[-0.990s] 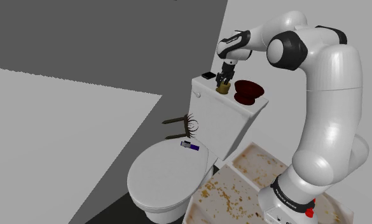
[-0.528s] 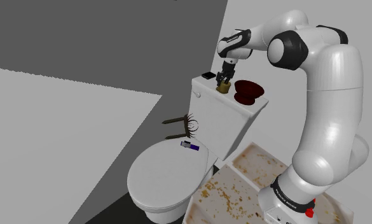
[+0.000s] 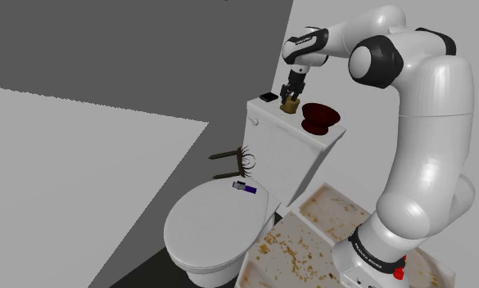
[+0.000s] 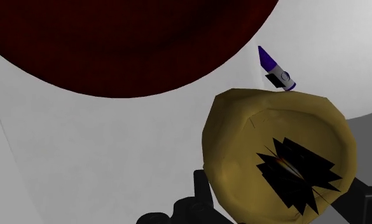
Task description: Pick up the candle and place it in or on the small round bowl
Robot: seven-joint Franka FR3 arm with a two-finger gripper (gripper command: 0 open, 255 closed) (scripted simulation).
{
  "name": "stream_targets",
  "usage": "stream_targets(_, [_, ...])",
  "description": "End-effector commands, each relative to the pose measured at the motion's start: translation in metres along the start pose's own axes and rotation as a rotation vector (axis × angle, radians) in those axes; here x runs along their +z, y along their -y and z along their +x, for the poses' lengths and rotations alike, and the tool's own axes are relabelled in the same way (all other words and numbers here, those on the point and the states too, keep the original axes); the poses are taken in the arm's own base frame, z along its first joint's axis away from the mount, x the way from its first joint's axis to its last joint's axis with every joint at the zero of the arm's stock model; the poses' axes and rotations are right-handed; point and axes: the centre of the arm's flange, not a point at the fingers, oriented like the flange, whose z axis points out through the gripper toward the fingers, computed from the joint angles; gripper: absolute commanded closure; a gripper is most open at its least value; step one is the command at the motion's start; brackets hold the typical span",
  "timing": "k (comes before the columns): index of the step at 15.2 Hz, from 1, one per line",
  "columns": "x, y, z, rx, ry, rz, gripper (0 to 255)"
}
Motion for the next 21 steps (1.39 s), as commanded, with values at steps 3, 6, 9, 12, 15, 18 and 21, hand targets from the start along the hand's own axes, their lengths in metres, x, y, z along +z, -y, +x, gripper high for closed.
stream_targets(3, [-0.022, -0.001, 0.0, 0.0, 0.0, 0.0, 255])
stream_targets(6, [-0.038, -0.001, 0.001, 0.0, 0.0, 0.0, 255])
stream_targets(9, [-0.053, -0.001, 0.001, 0.0, 0.0, 0.0, 255])
stream_targets(12, [-0.069, -0.001, 0.002, 0.0, 0.0, 0.0, 255])
stream_targets(15, [-0.085, -0.001, 0.002, 0.0, 0.0, 0.0, 255])
stream_targets(18, [-0.101, -0.002, 0.003, 0.0, 0.0, 0.0, 255])
stream_targets(21, [-0.117, -0.002, 0.003, 0.0, 0.0, 0.0, 255])
